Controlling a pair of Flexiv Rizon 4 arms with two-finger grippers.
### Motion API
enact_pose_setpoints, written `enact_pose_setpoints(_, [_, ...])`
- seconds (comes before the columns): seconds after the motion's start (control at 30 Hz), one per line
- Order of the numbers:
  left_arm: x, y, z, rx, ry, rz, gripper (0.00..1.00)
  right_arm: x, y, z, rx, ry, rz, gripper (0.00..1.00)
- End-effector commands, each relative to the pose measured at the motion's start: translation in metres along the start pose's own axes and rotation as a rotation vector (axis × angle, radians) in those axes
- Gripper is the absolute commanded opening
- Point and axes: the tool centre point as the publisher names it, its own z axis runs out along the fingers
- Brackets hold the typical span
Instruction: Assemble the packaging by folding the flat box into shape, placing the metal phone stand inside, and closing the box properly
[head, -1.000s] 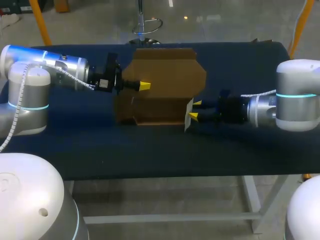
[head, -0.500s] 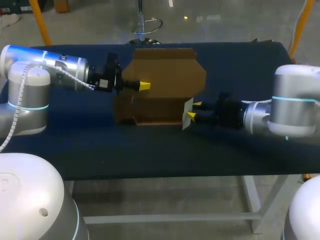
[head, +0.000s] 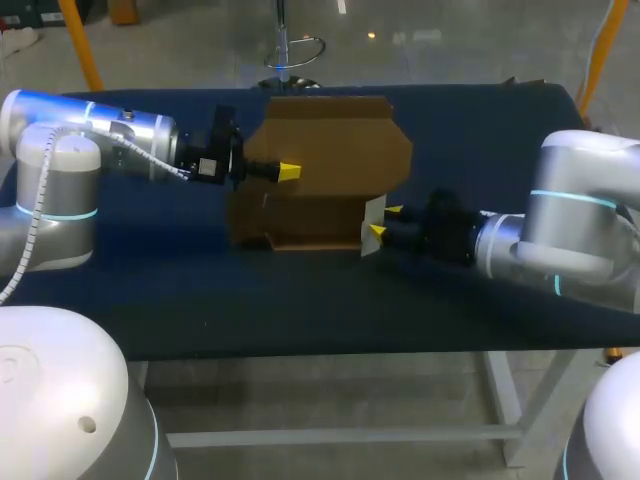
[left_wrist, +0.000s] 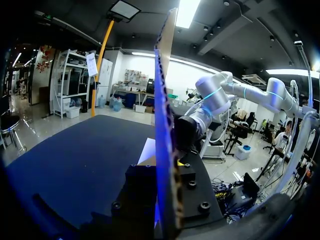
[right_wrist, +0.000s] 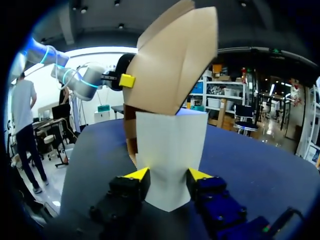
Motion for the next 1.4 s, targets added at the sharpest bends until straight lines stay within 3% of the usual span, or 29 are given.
enact_pose_setpoints(0.03, [-0.001, 0.004, 0.001, -0.003, 0.002, 0.000, 0.00, 0.006, 0.000, 0.009, 0.000, -0.087, 0.000, 0.49])
enact_pose_setpoints(0.77, [-0.001, 0.004, 0.001, -0.003, 0.002, 0.000, 0.00, 0.002, -0.003, 0.012, 0.002, -0.329, 0.052, 0.48])
enact_pose_setpoints(1.4, [-0.001, 0.004, 0.001, -0.003, 0.002, 0.000, 0.00, -0.008, 0.001, 0.023, 0.032, -0.428, 0.082, 0.49])
